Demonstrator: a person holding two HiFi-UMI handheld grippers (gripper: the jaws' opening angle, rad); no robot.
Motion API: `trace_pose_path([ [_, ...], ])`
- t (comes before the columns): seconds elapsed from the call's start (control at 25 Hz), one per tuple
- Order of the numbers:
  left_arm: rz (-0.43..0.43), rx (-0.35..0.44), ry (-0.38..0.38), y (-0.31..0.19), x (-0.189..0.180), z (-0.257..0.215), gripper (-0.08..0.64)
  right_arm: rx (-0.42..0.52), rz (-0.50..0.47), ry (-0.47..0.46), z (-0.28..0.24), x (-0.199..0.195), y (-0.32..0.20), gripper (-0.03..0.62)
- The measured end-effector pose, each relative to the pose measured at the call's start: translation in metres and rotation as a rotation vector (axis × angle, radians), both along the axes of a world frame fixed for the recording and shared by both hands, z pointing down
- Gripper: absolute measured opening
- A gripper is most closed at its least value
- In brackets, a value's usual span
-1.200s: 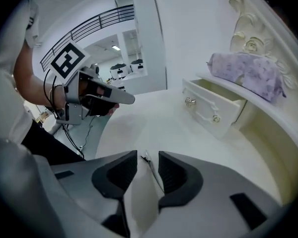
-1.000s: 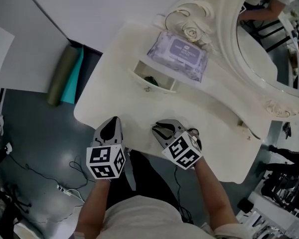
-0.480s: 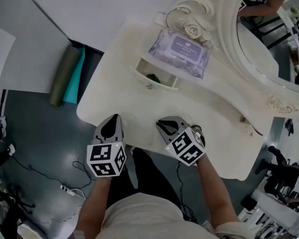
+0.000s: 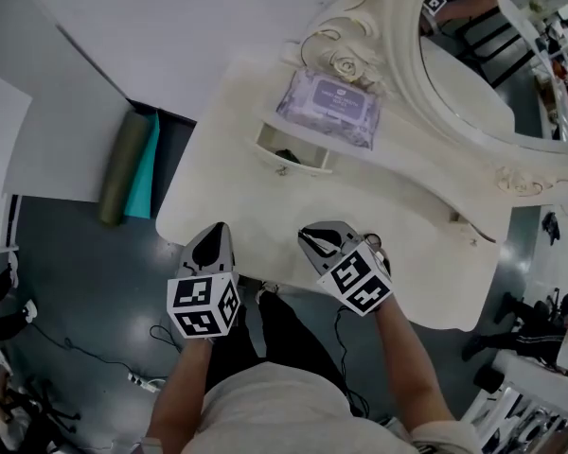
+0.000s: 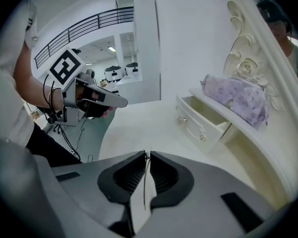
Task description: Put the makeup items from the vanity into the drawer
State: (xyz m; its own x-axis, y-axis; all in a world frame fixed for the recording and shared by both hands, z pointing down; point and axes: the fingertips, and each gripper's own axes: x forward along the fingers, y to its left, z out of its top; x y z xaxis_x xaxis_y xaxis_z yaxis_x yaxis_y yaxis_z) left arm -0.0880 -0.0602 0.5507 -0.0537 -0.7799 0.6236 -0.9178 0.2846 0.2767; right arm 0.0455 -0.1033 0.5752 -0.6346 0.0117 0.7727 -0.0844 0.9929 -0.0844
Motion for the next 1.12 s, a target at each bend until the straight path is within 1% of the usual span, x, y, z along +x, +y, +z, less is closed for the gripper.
trace_pose_path([
  [0.28,0.037,0.073,-0.015,-0.001,-0.005,-0.035,0.005,0.066,0.065,-0.046,-0.043,-0.004,-0.001,0.043],
  [0.48,0.085,0.13,-0.029,-0.003,-0.008,-0.06,0.005,0.104,0.124,-0.083,-0.071,-0.009,-0.001,0.043],
  [0.72,0.137,0.189,-0.04,-0.003,-0.024,-0.081,0.005,0.167,0.174,-0.103,-0.096,-0.022,0.007,0.043],
  [0.84,0.17,0.206,-0.037,-0.001,-0.032,-0.086,0.005,0.2,0.212,-0.111,-0.103,-0.027,0.009,0.043],
  [1.0,0.206,0.217,-0.03,0.003,-0.042,-0.086,0.005,0.2,0.257,-0.109,-0.108,-0.035,0.017,0.043],
  [1.12,0.226,0.208,-0.024,0.001,-0.046,-0.081,0.005,0.206,0.28,-0.102,-0.108,-0.038,0.017,0.043],
])
